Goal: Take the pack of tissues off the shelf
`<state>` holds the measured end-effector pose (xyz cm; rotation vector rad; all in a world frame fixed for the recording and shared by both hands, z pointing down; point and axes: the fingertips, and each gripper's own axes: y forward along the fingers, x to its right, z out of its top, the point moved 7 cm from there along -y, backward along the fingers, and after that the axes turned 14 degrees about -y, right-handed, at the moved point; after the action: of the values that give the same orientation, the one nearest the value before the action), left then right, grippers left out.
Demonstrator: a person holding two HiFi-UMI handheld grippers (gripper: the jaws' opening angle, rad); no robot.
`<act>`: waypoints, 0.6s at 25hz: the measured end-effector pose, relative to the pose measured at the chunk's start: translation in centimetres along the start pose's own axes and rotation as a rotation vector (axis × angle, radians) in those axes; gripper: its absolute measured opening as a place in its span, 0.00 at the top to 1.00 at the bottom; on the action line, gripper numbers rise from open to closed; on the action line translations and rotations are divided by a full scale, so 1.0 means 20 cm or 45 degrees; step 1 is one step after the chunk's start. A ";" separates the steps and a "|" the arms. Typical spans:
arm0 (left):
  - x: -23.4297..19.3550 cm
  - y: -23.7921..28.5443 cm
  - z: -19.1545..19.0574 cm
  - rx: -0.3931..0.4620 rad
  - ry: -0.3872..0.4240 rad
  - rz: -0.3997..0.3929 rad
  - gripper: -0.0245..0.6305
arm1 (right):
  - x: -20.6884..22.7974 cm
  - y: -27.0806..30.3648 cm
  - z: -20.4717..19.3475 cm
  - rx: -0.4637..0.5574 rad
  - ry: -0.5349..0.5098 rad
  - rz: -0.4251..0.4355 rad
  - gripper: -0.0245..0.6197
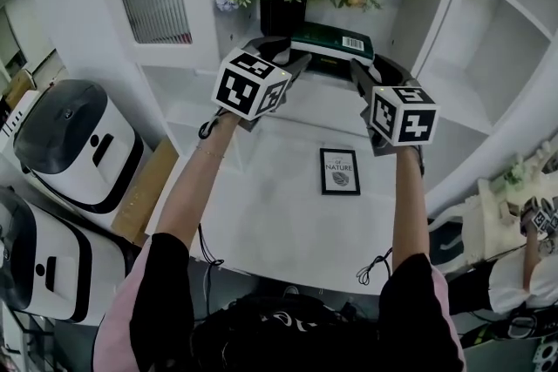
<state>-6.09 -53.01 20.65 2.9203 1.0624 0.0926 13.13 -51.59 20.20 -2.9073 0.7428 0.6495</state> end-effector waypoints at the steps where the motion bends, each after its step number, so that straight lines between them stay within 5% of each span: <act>1: 0.01 -0.03 0.01 0.015 0.019 0.001 0.67 | -0.01 -0.02 0.01 0.012 0.002 -0.004 0.64; 15: 0.26 -0.59 -0.02 0.240 0.065 -0.039 0.68 | -0.38 -0.48 0.16 0.179 -0.034 -0.054 0.64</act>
<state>-9.66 -40.57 20.62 3.0818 1.1853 0.0698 10.35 -39.14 20.08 -2.7730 0.6919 0.6046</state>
